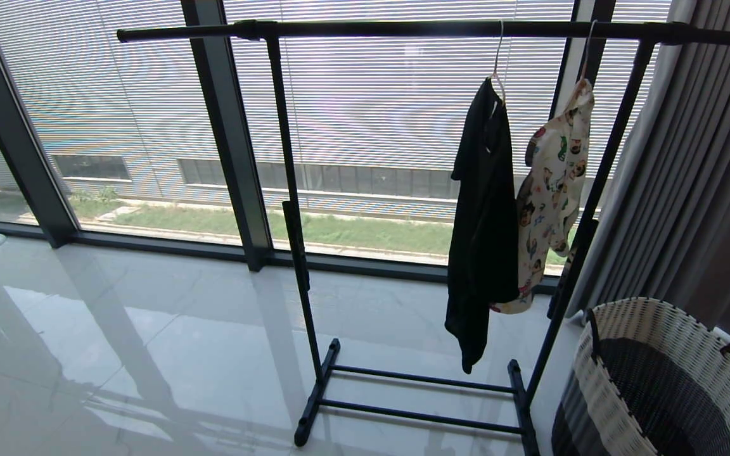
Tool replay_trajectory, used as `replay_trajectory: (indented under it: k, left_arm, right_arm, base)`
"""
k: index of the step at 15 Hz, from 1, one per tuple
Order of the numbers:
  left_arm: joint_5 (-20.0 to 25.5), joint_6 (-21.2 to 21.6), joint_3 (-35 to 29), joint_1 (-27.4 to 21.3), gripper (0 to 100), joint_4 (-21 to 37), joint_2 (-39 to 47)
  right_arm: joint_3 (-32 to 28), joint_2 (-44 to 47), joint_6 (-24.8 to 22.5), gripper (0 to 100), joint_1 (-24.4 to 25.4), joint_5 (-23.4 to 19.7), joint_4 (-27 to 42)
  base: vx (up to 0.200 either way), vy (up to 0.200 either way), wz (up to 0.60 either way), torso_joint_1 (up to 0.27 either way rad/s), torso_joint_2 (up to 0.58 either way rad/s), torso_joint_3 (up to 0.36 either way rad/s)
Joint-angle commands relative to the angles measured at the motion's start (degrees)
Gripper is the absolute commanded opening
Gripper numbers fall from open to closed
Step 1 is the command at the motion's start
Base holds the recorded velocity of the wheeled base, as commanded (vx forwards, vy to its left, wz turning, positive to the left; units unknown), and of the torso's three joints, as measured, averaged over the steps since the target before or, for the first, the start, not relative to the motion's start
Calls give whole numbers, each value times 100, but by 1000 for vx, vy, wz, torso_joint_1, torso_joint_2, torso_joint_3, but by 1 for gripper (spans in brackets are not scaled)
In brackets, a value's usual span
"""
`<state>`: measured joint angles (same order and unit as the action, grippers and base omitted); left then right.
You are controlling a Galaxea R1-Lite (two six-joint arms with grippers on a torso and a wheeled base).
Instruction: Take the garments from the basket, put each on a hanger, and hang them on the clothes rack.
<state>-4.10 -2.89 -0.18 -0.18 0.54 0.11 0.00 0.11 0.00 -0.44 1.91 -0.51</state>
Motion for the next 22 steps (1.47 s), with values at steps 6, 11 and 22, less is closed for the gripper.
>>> replay_trajectory:
  k: [6, 11, 22]
  left_arm:
    - [-3, -1, 1, 1, 100, -1, -2]
    - [-3, -1, 1, 1, 100, -1, -2]
    - [-3, -1, 1, 1, 100, -1, -2]
  right_arm:
    - [0, -2, 0, 100, 0, 2, -2]
    - [0, -2, 0, 100, 0, 2, -2]
    - [0, -2, 0, 100, 0, 2, -2]
  base:
    - [0, 0, 0, 0, 0, 0]
    - [0, 0, 0, 0, 0, 0]
    - [0, 0, 0, 0, 0, 0]
